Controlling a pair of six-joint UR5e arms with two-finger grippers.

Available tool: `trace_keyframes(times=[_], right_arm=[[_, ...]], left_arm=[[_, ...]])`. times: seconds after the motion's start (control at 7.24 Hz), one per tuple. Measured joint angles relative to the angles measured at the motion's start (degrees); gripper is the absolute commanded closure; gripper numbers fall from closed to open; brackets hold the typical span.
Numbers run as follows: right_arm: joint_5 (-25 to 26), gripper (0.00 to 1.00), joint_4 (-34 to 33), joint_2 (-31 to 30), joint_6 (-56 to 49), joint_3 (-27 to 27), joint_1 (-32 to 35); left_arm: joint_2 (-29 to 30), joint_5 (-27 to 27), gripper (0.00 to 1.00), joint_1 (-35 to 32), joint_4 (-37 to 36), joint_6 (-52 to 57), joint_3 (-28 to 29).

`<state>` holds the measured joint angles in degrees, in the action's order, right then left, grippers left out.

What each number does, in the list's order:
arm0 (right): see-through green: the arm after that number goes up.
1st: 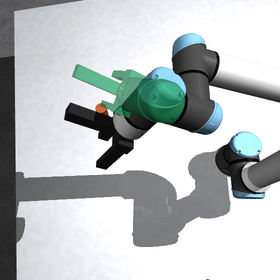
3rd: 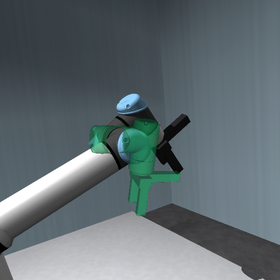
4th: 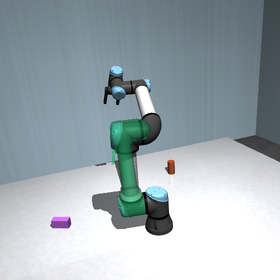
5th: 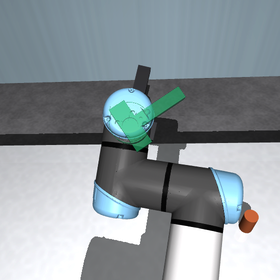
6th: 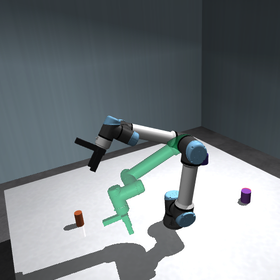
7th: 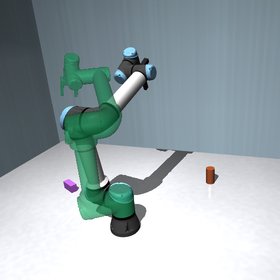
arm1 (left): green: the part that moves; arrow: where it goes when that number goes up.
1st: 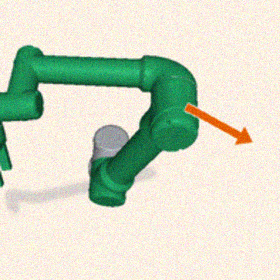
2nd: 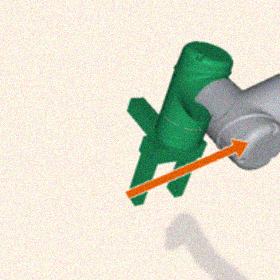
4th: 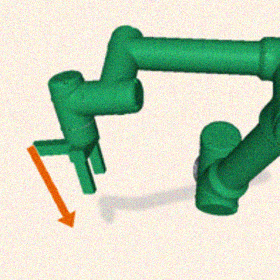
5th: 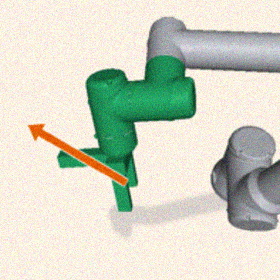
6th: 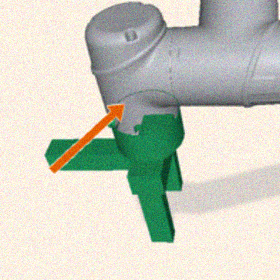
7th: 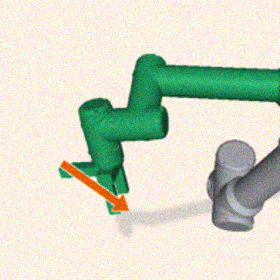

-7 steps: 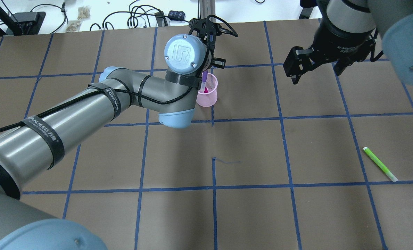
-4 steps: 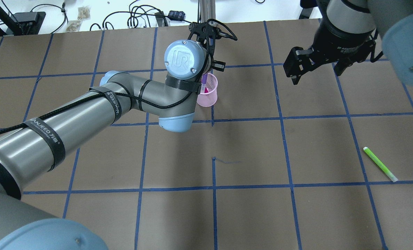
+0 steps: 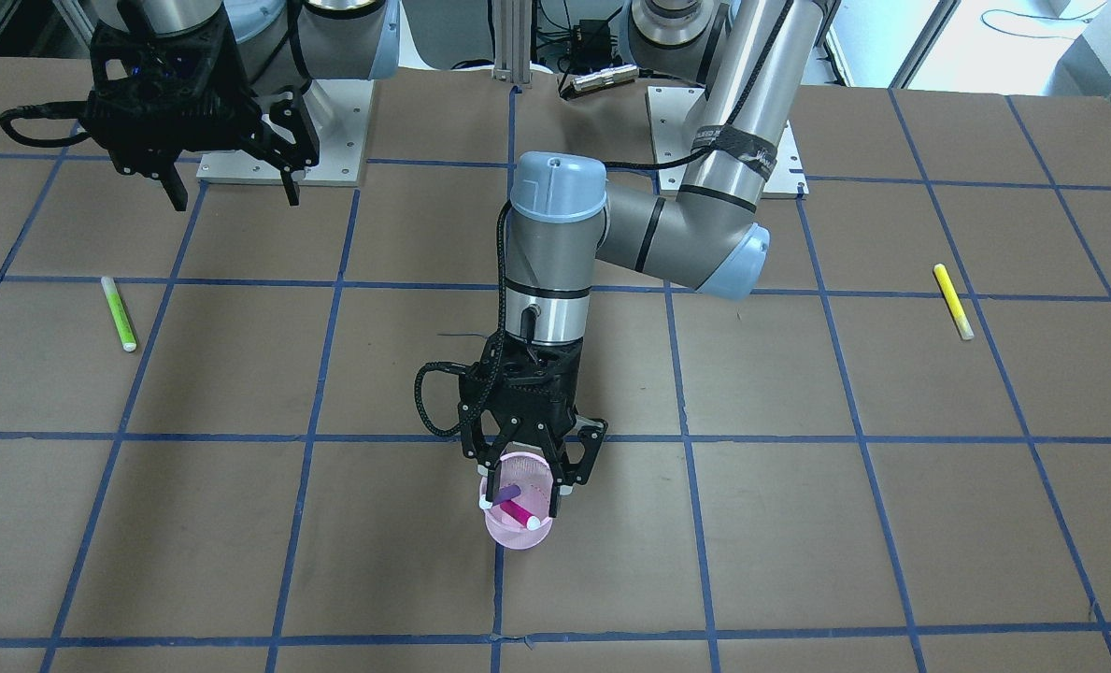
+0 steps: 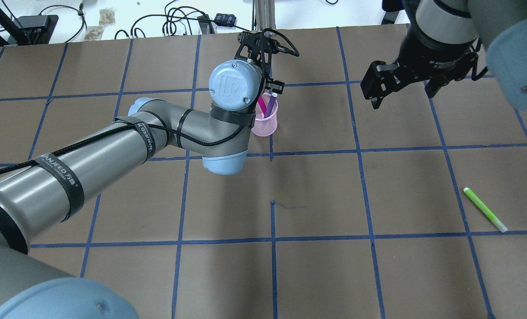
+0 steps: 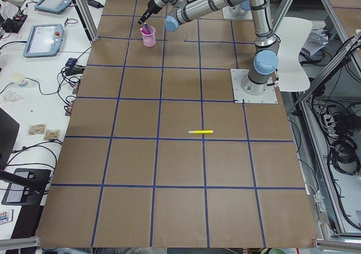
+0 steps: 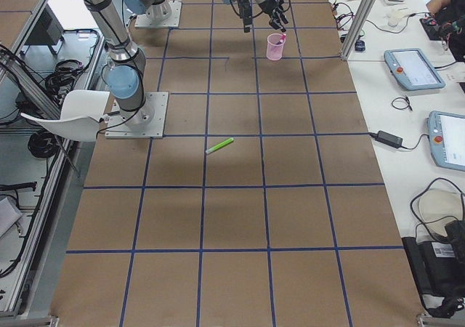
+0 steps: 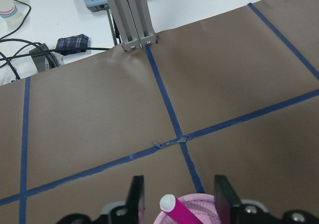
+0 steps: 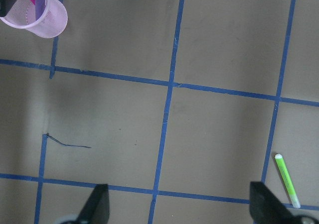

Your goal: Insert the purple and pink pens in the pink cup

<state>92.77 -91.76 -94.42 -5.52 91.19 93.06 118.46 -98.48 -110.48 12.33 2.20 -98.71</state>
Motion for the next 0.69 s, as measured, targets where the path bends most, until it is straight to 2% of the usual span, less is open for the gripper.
trace_keyframes(times=[0.28, 0.41, 0.69], right_arm=[[0.1, 0.00, 0.0, 0.0, 0.0, 0.0, 0.0], [0.1, 0.00, 0.0, -0.1, 0.0, -0.1, 0.0], [0.1, 0.00, 0.0, -0.1, 0.0, -0.2, 0.0]], left_arm=[[-1.6, -0.2, 0.00, 0.2, 4.6, 0.0, 0.9], [-3.3, -0.4, 0.00, 0.9, 11.6, 0.0, 1.8], [-8.3, 1.0, 0.00, 6.2, 30.4, -0.1, 4.6]])
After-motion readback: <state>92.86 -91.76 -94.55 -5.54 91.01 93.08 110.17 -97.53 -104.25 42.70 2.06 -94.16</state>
